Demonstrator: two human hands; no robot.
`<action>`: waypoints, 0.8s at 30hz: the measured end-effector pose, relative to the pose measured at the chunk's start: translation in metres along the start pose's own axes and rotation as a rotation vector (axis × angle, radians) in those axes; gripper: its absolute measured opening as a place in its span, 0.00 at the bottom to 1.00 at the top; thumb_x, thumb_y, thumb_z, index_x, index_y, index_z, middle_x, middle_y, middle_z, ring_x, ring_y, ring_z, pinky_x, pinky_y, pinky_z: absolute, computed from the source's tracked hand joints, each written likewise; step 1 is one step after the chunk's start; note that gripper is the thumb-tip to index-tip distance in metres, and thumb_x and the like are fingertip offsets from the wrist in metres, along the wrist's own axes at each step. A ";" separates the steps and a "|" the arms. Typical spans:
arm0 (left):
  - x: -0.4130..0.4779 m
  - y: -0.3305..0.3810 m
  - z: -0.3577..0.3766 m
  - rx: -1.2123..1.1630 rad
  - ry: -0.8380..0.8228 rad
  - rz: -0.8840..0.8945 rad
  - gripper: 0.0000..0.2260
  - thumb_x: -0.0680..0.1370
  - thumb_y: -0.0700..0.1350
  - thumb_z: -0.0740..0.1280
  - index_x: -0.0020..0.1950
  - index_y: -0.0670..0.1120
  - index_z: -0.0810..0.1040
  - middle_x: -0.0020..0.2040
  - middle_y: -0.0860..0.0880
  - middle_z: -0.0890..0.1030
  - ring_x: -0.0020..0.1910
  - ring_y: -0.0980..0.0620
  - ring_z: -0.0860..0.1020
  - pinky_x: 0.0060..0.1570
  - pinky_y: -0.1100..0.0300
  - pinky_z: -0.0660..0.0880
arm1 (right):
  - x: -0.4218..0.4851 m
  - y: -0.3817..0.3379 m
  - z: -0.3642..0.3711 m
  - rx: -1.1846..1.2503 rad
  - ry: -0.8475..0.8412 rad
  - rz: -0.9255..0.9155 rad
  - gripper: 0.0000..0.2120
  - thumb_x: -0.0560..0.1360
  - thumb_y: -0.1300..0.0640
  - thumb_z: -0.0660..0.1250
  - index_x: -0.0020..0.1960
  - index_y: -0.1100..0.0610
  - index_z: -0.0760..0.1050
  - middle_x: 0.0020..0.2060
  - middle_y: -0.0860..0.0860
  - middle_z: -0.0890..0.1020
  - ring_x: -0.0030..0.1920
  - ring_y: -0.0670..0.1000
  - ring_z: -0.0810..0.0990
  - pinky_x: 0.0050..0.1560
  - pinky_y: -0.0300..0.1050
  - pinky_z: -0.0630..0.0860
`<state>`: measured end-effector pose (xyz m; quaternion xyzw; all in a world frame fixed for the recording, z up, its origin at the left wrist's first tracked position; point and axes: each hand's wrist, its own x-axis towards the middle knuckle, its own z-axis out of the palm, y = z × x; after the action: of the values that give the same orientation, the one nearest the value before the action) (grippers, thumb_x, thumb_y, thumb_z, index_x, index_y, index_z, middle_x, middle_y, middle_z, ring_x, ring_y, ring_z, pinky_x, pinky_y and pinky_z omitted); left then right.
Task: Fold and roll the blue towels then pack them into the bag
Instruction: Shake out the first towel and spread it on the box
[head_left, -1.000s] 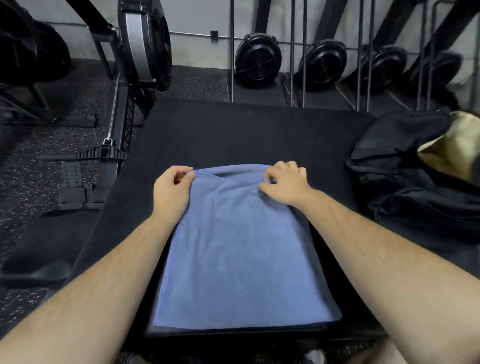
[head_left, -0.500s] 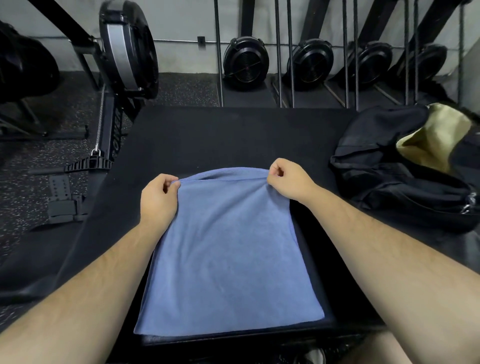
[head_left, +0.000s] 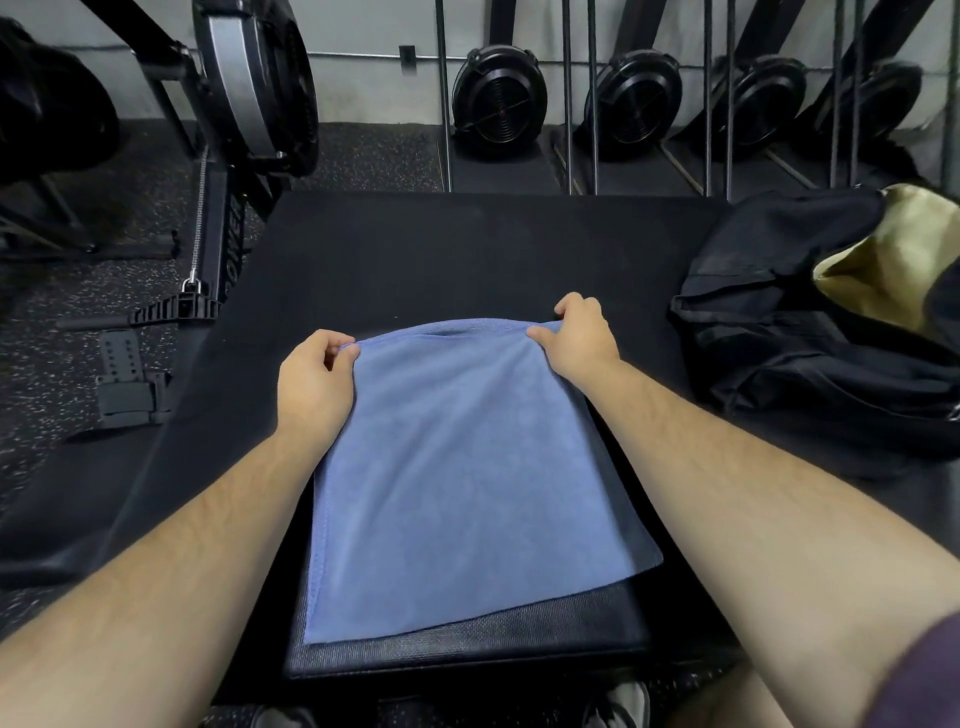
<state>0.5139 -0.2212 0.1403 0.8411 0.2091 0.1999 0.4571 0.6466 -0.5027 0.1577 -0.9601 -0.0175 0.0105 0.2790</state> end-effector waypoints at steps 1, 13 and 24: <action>0.000 0.000 0.000 0.002 0.003 0.002 0.04 0.81 0.47 0.65 0.50 0.50 0.80 0.45 0.54 0.82 0.45 0.56 0.78 0.44 0.64 0.72 | -0.001 0.000 0.003 -0.024 -0.002 -0.001 0.20 0.80 0.46 0.68 0.65 0.57 0.72 0.62 0.53 0.71 0.58 0.56 0.75 0.50 0.49 0.74; 0.000 0.010 -0.013 -0.130 -0.005 -0.069 0.03 0.80 0.44 0.68 0.50 0.50 0.82 0.46 0.54 0.82 0.42 0.61 0.78 0.42 0.71 0.69 | -0.025 -0.005 -0.033 0.138 -0.061 -0.070 0.03 0.78 0.59 0.64 0.49 0.56 0.77 0.45 0.49 0.80 0.44 0.51 0.78 0.40 0.44 0.74; 0.013 0.081 -0.094 -0.148 0.026 0.006 0.07 0.81 0.41 0.68 0.57 0.44 0.83 0.40 0.47 0.81 0.30 0.55 0.77 0.39 0.63 0.78 | -0.073 -0.047 -0.130 0.228 -0.009 -0.236 0.08 0.74 0.62 0.72 0.39 0.51 0.82 0.39 0.44 0.83 0.39 0.42 0.78 0.37 0.36 0.70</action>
<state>0.4892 -0.1897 0.2588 0.8029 0.1971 0.2270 0.5147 0.5764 -0.5352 0.2935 -0.9134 -0.1302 -0.0159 0.3855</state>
